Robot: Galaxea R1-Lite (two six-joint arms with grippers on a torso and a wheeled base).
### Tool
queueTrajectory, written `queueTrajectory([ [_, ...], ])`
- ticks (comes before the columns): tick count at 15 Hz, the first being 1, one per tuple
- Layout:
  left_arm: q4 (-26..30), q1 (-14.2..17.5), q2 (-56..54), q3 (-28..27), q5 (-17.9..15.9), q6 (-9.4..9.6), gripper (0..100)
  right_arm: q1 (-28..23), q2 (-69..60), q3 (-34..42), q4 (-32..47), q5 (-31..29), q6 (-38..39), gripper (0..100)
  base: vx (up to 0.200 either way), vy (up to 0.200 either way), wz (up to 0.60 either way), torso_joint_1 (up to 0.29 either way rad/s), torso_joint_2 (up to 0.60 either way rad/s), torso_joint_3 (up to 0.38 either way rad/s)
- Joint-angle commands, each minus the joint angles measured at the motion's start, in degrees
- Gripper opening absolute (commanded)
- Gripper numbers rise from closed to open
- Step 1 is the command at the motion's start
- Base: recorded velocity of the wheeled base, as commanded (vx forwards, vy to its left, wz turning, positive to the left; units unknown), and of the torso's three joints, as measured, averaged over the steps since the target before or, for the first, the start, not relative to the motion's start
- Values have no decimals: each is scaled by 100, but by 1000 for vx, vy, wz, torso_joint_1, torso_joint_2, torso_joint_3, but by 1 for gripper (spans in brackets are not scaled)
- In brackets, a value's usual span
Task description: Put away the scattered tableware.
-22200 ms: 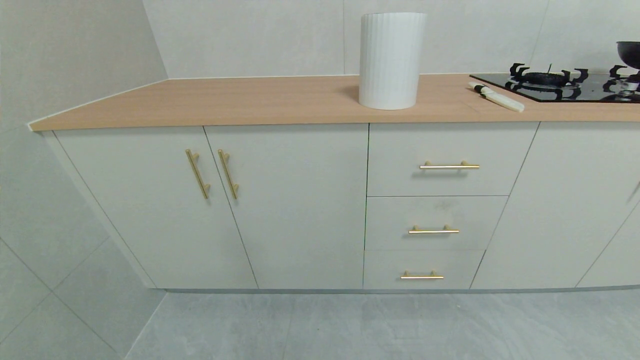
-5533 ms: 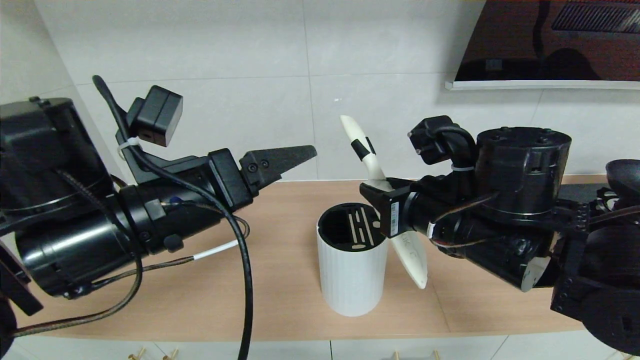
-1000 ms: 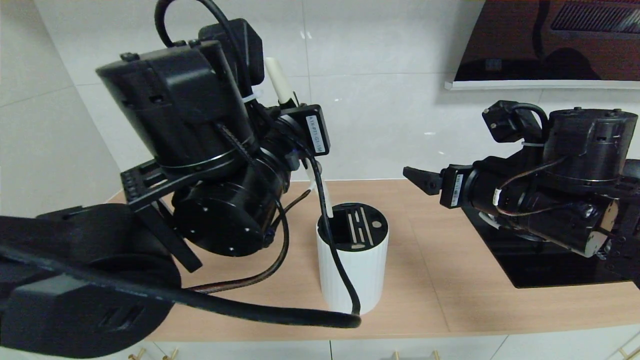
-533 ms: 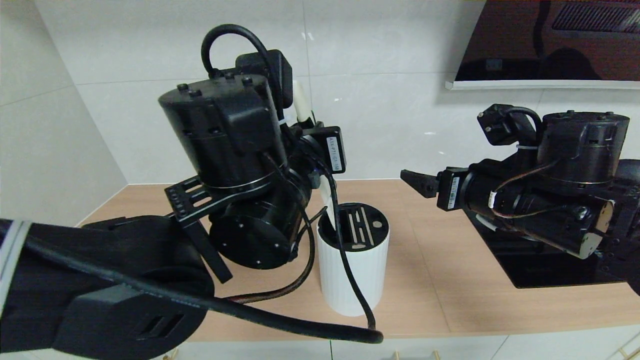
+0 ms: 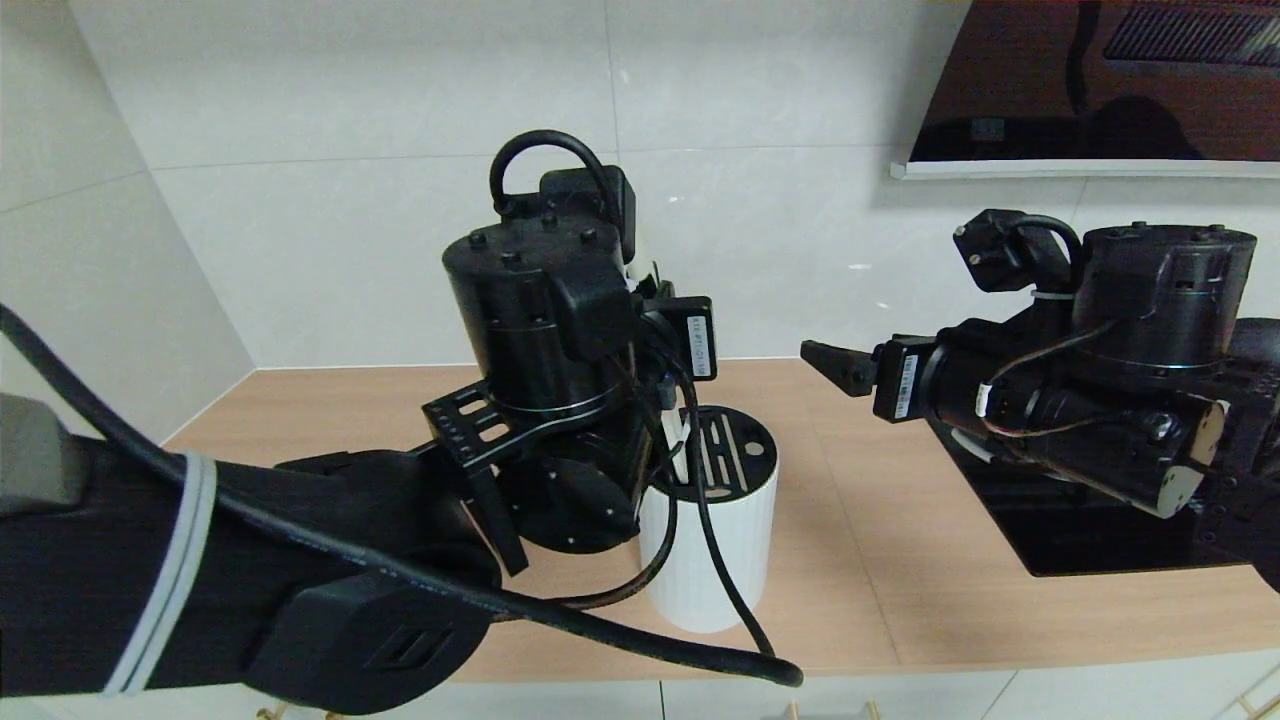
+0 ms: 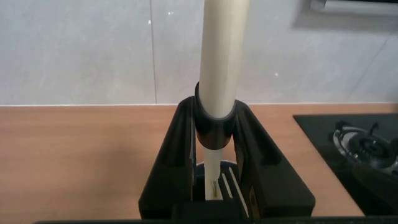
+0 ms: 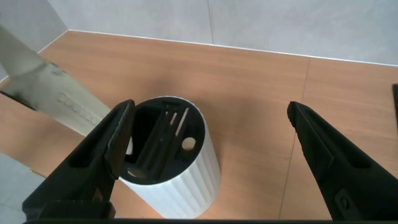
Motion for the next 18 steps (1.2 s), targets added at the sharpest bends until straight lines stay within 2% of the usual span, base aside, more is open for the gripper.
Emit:
queueTrajectory([
  [1,-40,1,148,-6,2,-2,0,9,19,7,-3,-1,11,100,0,0,0,0,0,0],
  [4,-40,1,254,2,11,-2,0,9,19,7,-3,-1,2,100,0,0,0,0,0,0],
  [9,-40,1,596,20,46,-327,0,9,54,7,-3,-1,2,100,0,0,0,0,0,0],
  [12,-40,-17,816,108,55,-380,0,9,54,7,-3,-1,2,100,0,0,0,0,0,0],
  [14,-31,-43,948,143,64,-485,0,9,54,7,-3,-1,2,100,0,0,0,0,0,0],
  [18,-31,-52,1229,187,64,-520,0,9,107,7,-3,-1,2,100,0,0,0,0,0,0],
])
